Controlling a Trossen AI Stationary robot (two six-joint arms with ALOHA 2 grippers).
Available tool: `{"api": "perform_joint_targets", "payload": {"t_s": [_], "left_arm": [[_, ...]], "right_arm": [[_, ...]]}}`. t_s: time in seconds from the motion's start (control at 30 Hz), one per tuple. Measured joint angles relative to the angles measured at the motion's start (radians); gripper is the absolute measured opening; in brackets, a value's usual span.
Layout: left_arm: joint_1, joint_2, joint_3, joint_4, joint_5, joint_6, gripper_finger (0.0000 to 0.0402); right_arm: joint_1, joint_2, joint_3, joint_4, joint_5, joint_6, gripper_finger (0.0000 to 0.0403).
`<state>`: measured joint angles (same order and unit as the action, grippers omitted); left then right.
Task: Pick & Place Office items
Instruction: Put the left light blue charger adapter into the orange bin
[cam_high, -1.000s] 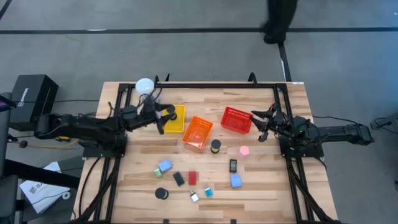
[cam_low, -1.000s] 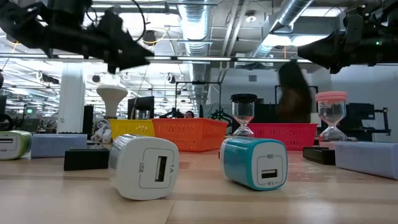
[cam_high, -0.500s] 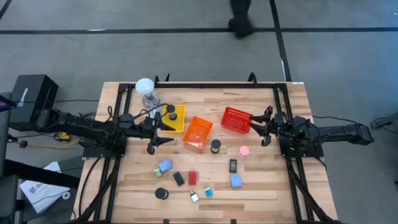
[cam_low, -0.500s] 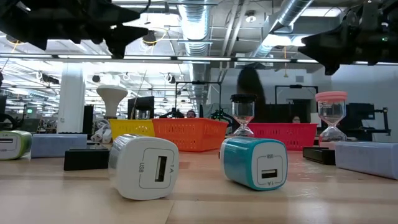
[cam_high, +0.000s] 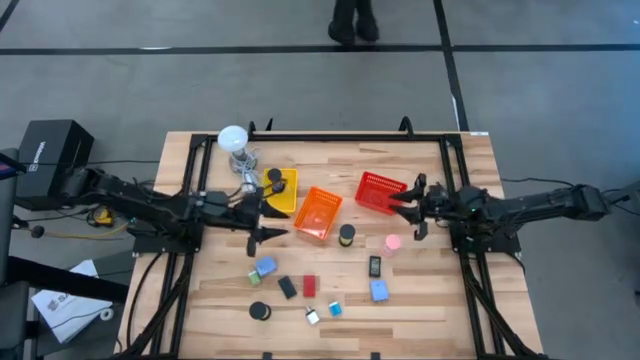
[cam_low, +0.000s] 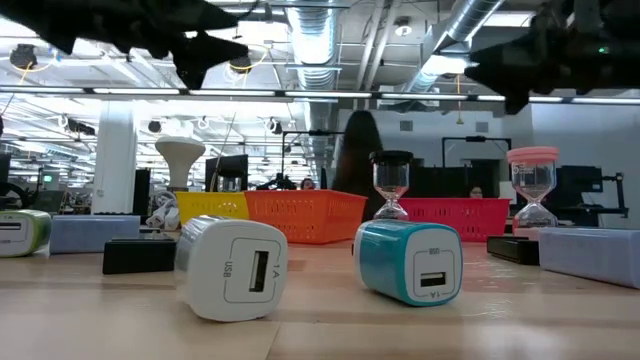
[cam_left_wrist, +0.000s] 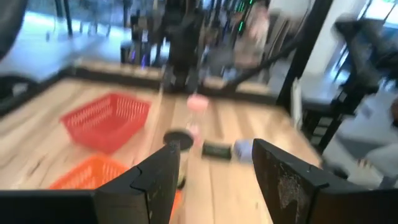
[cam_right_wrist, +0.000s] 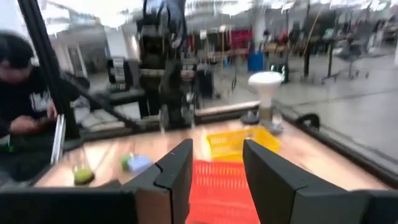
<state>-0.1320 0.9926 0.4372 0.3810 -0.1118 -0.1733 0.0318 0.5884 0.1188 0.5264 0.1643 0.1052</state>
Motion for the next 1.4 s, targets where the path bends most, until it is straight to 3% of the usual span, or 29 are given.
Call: {"api": "perform_joint_targets", "payload": {"t_s": [0.37,0.63,0.83,1.17,1.4], "left_arm": [[-0.059,0.135,0.282,-0.617,-0.019,-0.181,0.0195],[-0.144,0.232,0.311,-0.825,0.033,-0.343,0.0195],[-0.173,0.274,0.309,-0.863,0.037,-0.436,0.0207],[-0.224,0.395,0.268,-0.863,0.038,-0.512,0.0291],[-0.251,0.485,0.26,-0.836,0.033,-0.52,0.0305]], "right_arm": [[0.062,0.418,0.227,0.006,-0.003,-0.049,0.0134],[0.046,0.662,0.366,0.004,-0.003,-0.079,0.0134],[0.024,0.752,0.434,0.004,-0.002,-0.089,0.0134],[0.011,0.807,0.463,0.0,-0.006,-0.09,0.0134],[0.012,0.819,0.464,0.005,-0.006,-0.097,0.0134]]}}
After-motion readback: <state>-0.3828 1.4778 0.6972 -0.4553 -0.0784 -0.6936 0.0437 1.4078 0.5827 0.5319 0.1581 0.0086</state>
